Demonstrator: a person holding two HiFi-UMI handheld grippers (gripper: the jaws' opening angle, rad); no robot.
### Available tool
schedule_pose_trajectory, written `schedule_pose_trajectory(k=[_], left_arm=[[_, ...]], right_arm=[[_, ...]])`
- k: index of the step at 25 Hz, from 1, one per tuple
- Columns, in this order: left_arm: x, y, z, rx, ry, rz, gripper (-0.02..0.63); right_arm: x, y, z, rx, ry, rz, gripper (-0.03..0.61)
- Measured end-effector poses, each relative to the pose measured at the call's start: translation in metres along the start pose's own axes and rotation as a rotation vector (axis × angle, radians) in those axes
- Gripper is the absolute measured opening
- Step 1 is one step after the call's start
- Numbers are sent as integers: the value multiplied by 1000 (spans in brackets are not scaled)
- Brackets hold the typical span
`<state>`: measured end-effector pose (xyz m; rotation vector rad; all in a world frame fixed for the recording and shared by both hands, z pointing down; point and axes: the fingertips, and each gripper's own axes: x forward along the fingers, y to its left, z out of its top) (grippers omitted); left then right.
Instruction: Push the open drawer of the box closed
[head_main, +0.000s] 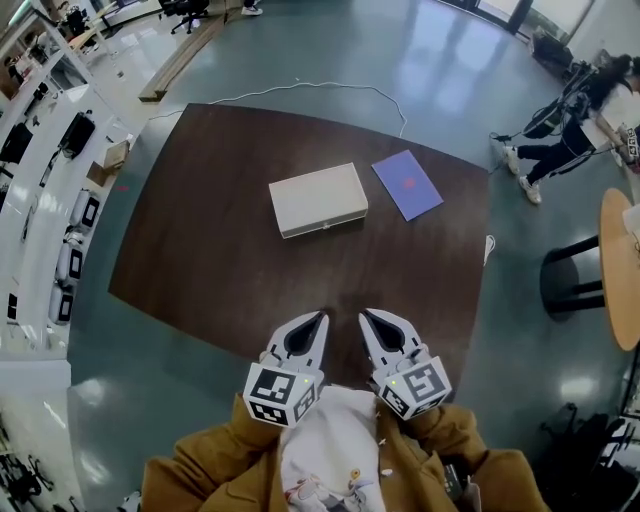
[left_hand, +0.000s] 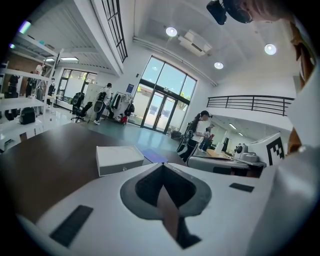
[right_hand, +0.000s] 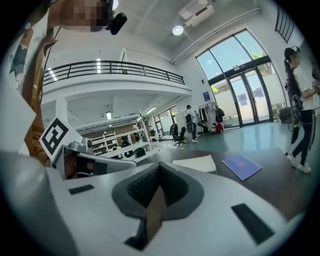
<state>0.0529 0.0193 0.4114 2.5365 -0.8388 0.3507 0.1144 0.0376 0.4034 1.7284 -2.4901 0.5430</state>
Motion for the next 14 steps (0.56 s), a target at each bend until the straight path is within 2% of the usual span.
schedule_pose_trajectory(k=[14], left_arm=[[-10, -5, -3, -2, 7, 2, 6]], right_arm=[[-5, 4, -6, 10, 26, 2, 5]])
